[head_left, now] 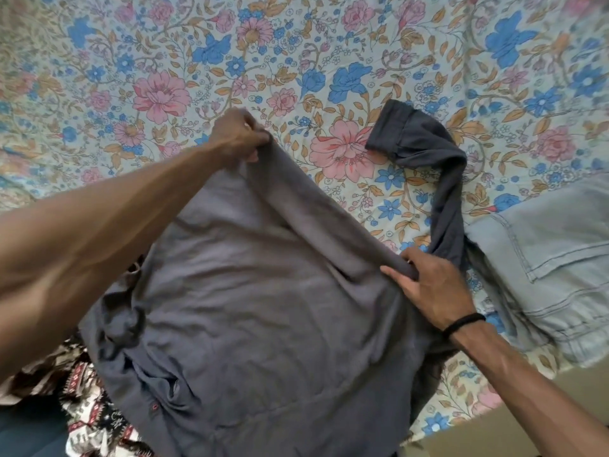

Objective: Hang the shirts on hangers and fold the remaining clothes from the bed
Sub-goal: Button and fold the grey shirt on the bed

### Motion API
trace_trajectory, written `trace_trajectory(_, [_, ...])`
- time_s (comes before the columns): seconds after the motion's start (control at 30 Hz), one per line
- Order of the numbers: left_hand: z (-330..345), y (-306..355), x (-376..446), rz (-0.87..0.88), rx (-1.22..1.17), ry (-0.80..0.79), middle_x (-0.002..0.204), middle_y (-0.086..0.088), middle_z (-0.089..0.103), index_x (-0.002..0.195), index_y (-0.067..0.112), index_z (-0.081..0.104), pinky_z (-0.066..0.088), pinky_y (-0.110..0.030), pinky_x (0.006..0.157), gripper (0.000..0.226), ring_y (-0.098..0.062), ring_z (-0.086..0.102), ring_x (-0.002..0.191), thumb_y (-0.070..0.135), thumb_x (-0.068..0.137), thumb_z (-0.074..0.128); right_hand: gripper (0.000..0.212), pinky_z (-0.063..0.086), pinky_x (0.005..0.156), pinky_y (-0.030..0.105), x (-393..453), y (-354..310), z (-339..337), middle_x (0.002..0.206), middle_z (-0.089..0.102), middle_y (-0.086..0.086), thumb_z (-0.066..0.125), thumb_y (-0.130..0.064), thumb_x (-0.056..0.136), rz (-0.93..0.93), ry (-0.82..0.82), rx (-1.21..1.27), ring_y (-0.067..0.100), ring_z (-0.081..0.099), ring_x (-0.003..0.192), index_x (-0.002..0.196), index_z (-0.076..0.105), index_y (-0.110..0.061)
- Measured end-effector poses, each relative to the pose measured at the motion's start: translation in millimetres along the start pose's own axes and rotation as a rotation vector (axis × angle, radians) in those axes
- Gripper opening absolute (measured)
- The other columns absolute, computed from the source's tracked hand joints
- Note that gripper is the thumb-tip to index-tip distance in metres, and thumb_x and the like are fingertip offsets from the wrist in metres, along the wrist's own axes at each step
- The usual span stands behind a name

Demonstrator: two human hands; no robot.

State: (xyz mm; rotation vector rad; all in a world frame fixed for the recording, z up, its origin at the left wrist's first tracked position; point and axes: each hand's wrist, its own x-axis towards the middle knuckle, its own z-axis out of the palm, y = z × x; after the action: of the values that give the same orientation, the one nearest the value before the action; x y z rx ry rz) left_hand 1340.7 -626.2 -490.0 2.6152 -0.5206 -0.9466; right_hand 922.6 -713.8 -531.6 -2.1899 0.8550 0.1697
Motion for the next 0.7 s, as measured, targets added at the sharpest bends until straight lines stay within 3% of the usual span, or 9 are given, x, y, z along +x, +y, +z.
trace_trajectory(0.07, [0.9,25.5,20.6,0.087,-0.044,0.071,0.092,-0.005,0.071,0.108,0.01,0.062,0.056,-0.019,0.051,0.019,-0.016,0.073,0.06,0.021,0.095,0.072,0.05,0.046,0.054,0.035,9.8,0.9,-19.0,0.06,0.056,-0.005,0.072,-0.069,0.08,0.037,0.039,-0.002,0.023,0.057,0.058,0.079,0.05,-0.024])
trace_trajectory(0.13, [13.7,51.9,42.8,0.11,-0.04,0.092,0.096,-0.009,0.073,0.103,0.012,0.062,0.064,-0.033,0.061,0.015,-0.022,0.076,0.067,0.017,0.094,0.073,0.057,0.046,0.055,0.037,18.3,-0.8,-26.4,0.058,0.051,-0.007,0.052,-0.08,0.085,0.034,-0.033,-0.08,0.021,0.056,0.058,0.074,0.046,-0.024])
trace_trajectory(0.23, [42.4,83.9,68.6,0.138,0.086,0.164,0.103,-0.011,0.072,0.096,0.017,0.064,0.063,-0.043,0.079,0.01,-0.029,0.074,0.086,0.013,0.091,0.072,0.057,0.049,0.066,0.041,27.7,5.2,-20.1,0.075,0.064,0.0,0.025,-0.072,0.097,0.069,-0.191,-0.199,0.03,0.065,0.078,0.078,0.046,-0.024])
trace_trajectory(0.33, [67.4,108.0,81.6,0.152,0.209,0.277,0.11,-0.01,0.072,0.104,0.013,0.07,0.057,-0.041,0.093,0.018,-0.027,0.068,0.102,0.003,0.091,0.061,0.043,0.046,0.066,0.04,33.3,17.9,-18.3,0.086,0.07,0.004,0.034,-0.057,0.105,0.092,-0.132,-0.276,0.033,0.067,0.086,0.081,0.049,-0.025])
trace_trajectory(0.47, [71.7,112.0,85.4,0.073,0.141,0.301,0.106,-0.005,0.074,0.107,0.011,0.074,0.057,-0.027,0.089,0.016,-0.019,0.07,0.098,0.008,0.091,0.072,0.034,0.037,0.06,0.034,30.3,10.8,-14.1,0.084,0.069,0.003,0.043,-0.044,0.107,0.14,-0.023,-0.391,0.029,0.066,0.079,0.092,0.064,-0.022])
trace_trajectory(0.53, [65.9,115.7,77.2,0.165,0.053,0.212,0.112,-0.001,0.072,0.111,0.015,0.073,0.051,-0.019,0.086,0.022,-0.013,0.067,0.104,0.022,0.091,0.076,0.028,0.037,0.061,0.034,32.6,9.6,-10.8,0.084,0.071,0.006,0.048,-0.038,0.104,0.202,-0.027,-0.351,0.032,0.067,0.08,0.092,0.064,-0.018])
trace_trajectory(0.6, [57.9,122.5,55.7,0.309,-0.09,0.1,0.126,0.004,0.065,0.123,0.018,0.068,0.047,-0.02,0.094,0.039,-0.009,0.06,0.114,0.043,0.093,0.072,0.024,0.044,0.064,0.037,38.3,9.9,-9.3,0.078,0.069,0.009,0.055,-0.033,0.097,0.293,-0.042,-0.217,0.035,0.065,0.077,0.081,0.061,-0.016])
trace_trajectory(0.63, [55.2,124.1,42.2,0.371,-0.164,0.107,0.129,0.007,0.062,0.127,0.019,0.066,0.048,-0.022,0.097,0.045,-0.007,0.057,0.116,0.05,0.093,0.069,0.025,0.046,0.064,0.037,41.7,8.3,-9.9,0.072,0.067,0.009,0.057,-0.032,0.093,0.346,-0.046,-0.141,0.036,0.062,0.074,0.075,0.058,-0.015])
trace_trajectory(0.7, [58.3,113.1,10.7,0.461,-0.278,0.284,0.122,0.007,0.065,0.122,0.017,0.067,0.054,-0.026,0.093,0.043,-0.006,0.062,0.107,0.05,0.095,0.066,0.028,0.045,0.063,0.037,44.8,4.6,-11.9,0.065,0.062,0.008,0.06,-0.031,0.087,0.425,-0.048,-0.079,0.035,0.058,0.068,0.068,0.054,-0.012])
